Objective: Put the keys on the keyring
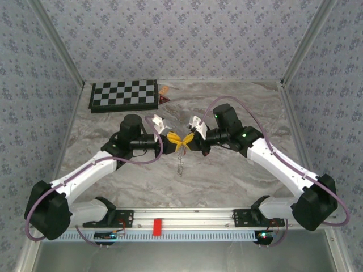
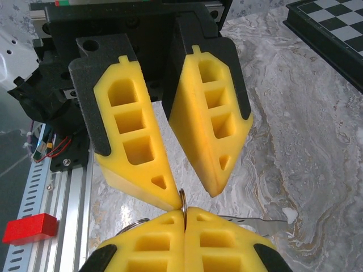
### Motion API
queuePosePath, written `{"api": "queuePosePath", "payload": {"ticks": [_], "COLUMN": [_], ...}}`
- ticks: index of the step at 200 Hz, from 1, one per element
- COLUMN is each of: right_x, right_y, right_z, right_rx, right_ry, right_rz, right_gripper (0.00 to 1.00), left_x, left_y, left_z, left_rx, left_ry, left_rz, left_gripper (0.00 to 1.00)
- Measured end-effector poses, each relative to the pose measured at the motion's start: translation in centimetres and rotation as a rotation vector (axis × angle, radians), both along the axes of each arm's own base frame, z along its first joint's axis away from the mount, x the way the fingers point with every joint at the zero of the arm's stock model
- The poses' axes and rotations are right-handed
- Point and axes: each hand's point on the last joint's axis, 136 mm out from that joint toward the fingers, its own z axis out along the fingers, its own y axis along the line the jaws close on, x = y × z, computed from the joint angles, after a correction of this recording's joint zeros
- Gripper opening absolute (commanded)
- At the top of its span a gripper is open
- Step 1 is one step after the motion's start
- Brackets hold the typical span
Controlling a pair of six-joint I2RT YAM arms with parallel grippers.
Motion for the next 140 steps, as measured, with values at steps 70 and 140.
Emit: {"api": "queuePosePath", "payload": {"ticks": [70,140], "right_x": [-0.4,-0.1], "right_y": [-0.3,0.0], "right_z": [0.6,1.6], "right_rx": [0.042,0.083], "right_ry": [0.021,-0.001], "right_rz": [0.01,0.011], "right_gripper": [0.0,0.0], "left_x": [-0.1,0.1], "left_y": [-0.1,-0.1], "left_z": [0.4,0.5], "left_rx": [-0.011,-0.012], "left_ry": [-0.003,-0.009], "left_rz": [-0.013,-0.002], "left_gripper": [0.33,0.32]}}
